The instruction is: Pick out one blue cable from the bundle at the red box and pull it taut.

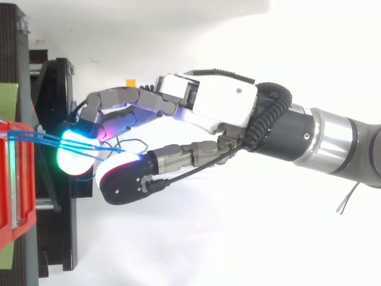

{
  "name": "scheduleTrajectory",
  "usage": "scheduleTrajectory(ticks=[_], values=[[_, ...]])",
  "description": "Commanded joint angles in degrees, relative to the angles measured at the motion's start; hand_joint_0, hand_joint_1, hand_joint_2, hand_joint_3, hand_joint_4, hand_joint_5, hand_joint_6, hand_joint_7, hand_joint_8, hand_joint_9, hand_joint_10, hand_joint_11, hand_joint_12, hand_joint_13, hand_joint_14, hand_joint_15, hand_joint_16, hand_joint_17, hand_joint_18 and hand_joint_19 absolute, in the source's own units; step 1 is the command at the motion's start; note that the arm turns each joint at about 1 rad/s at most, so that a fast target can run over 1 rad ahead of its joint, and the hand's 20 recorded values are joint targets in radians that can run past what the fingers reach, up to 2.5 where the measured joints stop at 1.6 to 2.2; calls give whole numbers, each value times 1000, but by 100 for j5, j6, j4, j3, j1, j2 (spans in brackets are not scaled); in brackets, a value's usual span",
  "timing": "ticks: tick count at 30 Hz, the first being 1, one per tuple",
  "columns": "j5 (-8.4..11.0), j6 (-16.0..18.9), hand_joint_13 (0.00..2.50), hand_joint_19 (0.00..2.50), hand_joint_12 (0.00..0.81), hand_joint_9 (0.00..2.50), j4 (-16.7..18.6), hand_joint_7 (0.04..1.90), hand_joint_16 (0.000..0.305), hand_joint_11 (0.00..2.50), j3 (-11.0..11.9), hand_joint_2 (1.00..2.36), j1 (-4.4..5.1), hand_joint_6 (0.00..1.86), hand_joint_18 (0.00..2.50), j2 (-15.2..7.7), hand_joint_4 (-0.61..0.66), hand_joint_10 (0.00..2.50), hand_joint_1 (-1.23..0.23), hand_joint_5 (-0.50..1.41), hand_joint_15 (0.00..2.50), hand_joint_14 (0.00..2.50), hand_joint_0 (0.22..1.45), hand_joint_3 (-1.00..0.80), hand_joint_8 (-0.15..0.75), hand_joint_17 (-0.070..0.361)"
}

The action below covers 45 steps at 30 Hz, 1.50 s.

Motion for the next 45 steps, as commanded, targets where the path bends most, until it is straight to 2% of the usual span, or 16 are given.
scheduleTrajectory(ticks=[1,8,12,18,26,28,30,32,38,45], values=[[-121,38,527,472,321,632,6,1119,53,288,0,1013,-30,502,452,1,141,11,-606,-122,207,8,621,-347,247,119],[-253,82,530,480,321,640,15,1152,53,302,0,1012,-74,502,453,1,135,14,-597,-116,219,9,608,-375,250,119],[-262,82,552,489,324,679,59,1206,52,310,0,1007,-82,501,469,1,124,12,-508,-98,220,8,644,-421,252,117],[-297,73,569,515,325,712,76,1251,52,324,0,1004,-82,501,482,1,119,15,-450,-82,243,10,635,-459,254,117],[-332,64,611,540,334,759,76,1313,52,331,-9,1003,-91,503,505,1,119,13,-427,-68,259,12,639,-465,261,117],[-350,64,625,539,332,799,76,1248,52,370,0,1006,-91,562,526,1,133,14,-457,-72,269,11,642,-431,266,117],[-350,64,643,536,335,816,76,1023,52,406,0,1014,-91,722,549,1,159,16,-466,-103,282,11,630,-337,274,116],[-350,64,644,536,337,821,76,979,52,422,0,1016,-91,760,554,1,163,16,-470,-110,285,11,622,-297,277,116],[-359,64,655,534,341,825,85,942,52,453,0,1018,-91,809,568,1,157,19,-491,-128,300,12,605,-217,283,117],[-403,64,660,534,344,828,111,936,52,468,0,1018,-118,837,577,1,182,20,-517,-140,312,12,595,-208,288,117]])
